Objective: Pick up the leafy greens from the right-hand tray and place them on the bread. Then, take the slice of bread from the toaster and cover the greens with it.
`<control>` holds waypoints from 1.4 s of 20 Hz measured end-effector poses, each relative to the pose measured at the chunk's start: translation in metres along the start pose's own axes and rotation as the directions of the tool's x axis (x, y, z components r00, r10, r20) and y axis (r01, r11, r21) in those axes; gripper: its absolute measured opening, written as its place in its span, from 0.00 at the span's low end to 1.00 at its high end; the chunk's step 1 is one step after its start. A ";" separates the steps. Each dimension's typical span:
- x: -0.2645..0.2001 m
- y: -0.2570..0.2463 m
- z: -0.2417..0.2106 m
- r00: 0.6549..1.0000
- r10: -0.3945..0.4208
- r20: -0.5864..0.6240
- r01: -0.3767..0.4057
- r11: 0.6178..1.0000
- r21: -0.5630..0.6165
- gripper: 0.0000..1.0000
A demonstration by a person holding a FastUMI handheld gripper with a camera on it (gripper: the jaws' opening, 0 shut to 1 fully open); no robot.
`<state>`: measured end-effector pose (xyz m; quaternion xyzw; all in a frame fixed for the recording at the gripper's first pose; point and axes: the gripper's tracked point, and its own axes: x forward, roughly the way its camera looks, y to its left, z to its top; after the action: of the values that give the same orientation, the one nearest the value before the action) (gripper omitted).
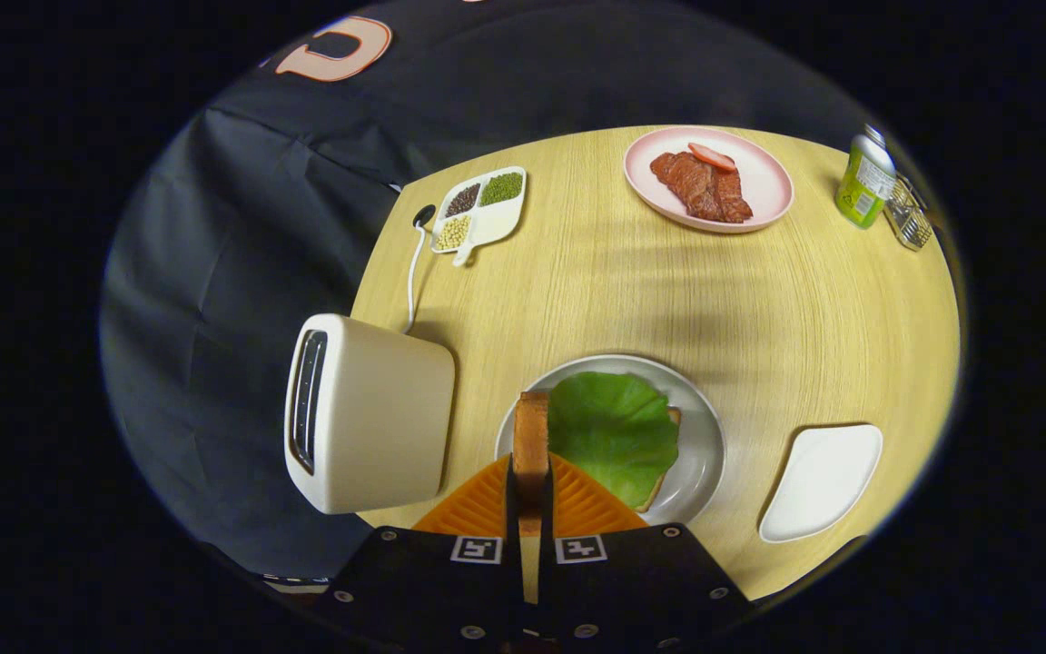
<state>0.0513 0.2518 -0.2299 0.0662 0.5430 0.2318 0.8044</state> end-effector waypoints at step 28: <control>-0.218 -0.110 0.040 0.766 -0.318 0.558 0.363 0.931 0.031 0.99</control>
<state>0.0548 0.0637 -0.0694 -0.0008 0.2797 0.0739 0.9572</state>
